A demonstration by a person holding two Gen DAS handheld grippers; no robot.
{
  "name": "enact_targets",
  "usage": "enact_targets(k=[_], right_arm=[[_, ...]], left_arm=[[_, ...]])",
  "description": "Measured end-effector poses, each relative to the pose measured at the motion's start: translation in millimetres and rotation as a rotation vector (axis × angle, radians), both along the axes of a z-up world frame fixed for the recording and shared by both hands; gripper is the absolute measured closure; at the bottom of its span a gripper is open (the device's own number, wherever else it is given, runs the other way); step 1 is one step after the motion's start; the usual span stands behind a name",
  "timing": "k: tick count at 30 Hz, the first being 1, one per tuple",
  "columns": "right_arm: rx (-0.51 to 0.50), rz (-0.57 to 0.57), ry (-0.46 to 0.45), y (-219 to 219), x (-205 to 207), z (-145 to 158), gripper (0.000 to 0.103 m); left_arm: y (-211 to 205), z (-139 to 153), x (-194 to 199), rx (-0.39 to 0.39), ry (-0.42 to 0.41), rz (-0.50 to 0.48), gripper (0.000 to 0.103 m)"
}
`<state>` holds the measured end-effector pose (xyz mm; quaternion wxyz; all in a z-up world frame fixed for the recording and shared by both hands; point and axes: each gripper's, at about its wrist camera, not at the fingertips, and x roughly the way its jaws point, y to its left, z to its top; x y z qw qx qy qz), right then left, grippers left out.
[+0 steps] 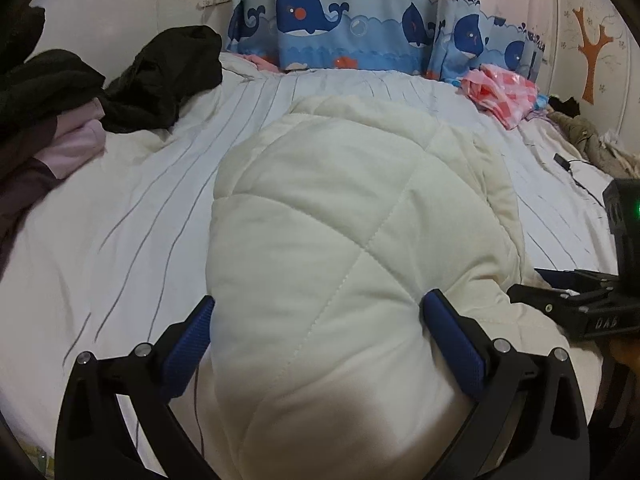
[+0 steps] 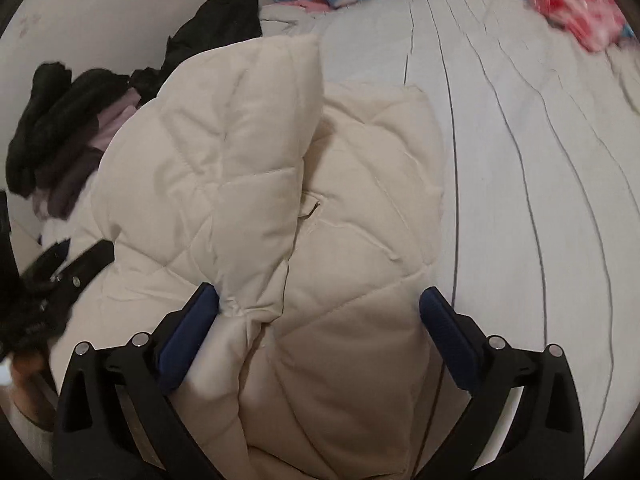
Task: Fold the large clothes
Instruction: 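Press the folded jacket bundle flat with both open grippers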
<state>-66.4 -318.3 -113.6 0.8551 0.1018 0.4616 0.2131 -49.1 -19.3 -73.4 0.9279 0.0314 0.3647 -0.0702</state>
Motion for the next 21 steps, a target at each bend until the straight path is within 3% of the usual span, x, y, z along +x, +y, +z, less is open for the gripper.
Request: enact_targets(k=[3,7,8,10,12,16,19,21], right_arm=[[-0.082,-0.011,-0.013,-2,-6,22,0.007],[-0.089,-0.017,-0.127,-10,-46,62,0.007],[-0.111,-0.019,-0.127,-7,-51,63,0.007],[-0.169,0.020,-0.046,-3,-54,34,0.007],[-0.091,0.013,0.037,-11,-46,19,0.007],[-0.099,0.013,0.034,-18,-43,21,0.007],[-0.123,0.000,0.024,-15,-50,22,0.007],[-0.161,-0.008,0.019,-12,-56,23,0.007]], left_arm=[[-1,2,-3,0.015,-0.016,0.007,0.006],[2,3,-5,0.023,-0.027,0.019,0.006],[1,4,-5,0.031,-0.032,0.021,0.006],[-2,4,-7,0.046,-0.040,0.017,0.006],[-8,6,-11,0.089,-0.058,0.023,0.006],[-17,18,-32,0.150,-0.099,0.018,0.006],[-19,23,-51,0.123,-0.109,-0.010,0.006],[-17,16,-49,0.086,-0.063,-0.007,0.006]])
